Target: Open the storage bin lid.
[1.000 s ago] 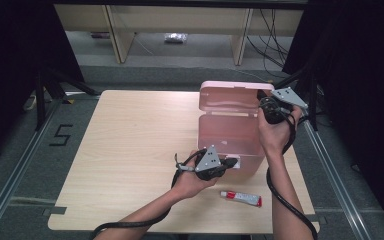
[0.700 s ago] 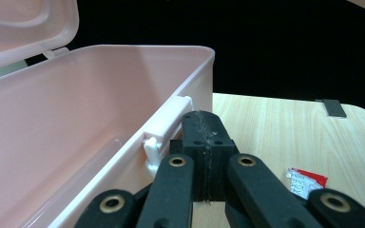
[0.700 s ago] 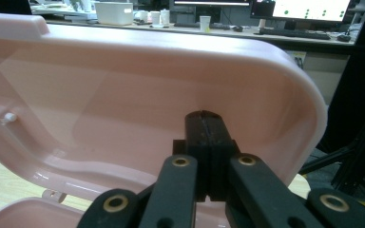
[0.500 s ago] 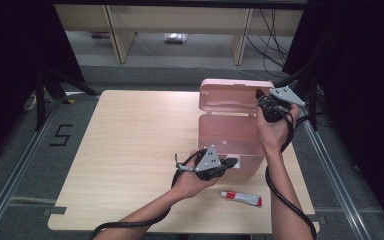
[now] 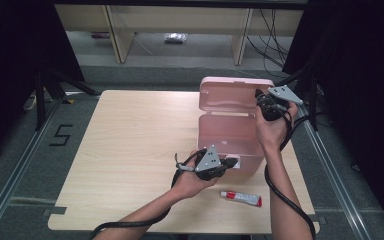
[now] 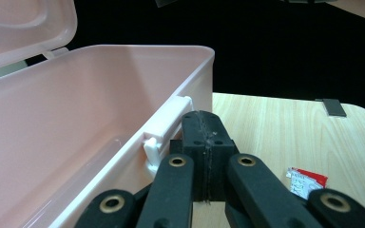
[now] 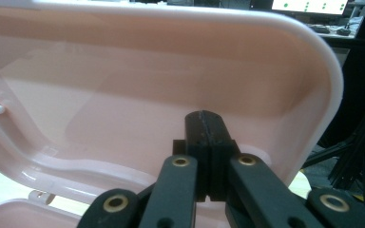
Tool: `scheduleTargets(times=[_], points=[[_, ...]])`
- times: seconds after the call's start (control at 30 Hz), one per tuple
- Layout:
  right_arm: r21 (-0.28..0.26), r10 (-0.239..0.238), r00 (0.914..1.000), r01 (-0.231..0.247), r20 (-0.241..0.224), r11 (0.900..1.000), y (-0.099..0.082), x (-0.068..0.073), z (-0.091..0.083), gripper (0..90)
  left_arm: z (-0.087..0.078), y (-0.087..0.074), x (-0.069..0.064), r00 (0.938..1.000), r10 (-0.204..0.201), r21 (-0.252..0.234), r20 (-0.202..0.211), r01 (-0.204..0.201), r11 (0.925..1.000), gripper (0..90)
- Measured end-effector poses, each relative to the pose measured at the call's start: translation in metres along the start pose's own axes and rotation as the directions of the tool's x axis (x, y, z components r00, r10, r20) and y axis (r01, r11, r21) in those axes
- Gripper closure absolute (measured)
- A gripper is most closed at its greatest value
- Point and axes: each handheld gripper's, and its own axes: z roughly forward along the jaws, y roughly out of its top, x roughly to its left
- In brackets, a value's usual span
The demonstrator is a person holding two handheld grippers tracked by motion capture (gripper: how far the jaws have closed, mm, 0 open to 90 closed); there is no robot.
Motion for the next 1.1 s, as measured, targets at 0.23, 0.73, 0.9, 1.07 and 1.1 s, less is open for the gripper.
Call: scheduleTargets(times=[0.23, 0.73, 0.9, 1.07, 1.1], points=[[0.008, -0.009, 1.0000, 0.009, 0.001, 0.9999, 0.000, -0.001, 0.005, 90.0, 0.000, 0.001, 0.001, 0.9999, 0.010, 0.005, 0.005, -0.010, 0.9999, 89.4], [0.031, -0.008, 0.9999, 0.007, 0.008, 0.9995, -0.001, -0.003, 0.014, 90.0, 0.000, 0.001, 0.001, 0.9999, 0.010, 0.005, 0.006, -0.010, 0.9999, 89.4], [0.036, -0.015, 0.9999, 0.014, 0.002, 0.9993, -0.001, -0.002, 0.016, 90.0, 0.000, 0.000, 0.000, 1.0000, 0.000, 0.002, 0.001, 0.000, 1.0000, 89.4], [0.051, -0.005, 0.9999, 0.005, 0.010, 0.9987, -0.001, -0.003, 0.018, 90.0, 0.000, 0.000, 0.000, 1.0000, 0.001, 0.003, 0.001, -0.001, 1.0000, 89.4], [0.049, -0.017, 0.9998, 0.016, 0.011, 0.9987, -0.001, -0.003, 0.019, 90.0, 0.000, 0.000, 0.000, 1.0000, 0.001, 0.004, 0.001, -0.001, 1.0000, 89.4]])
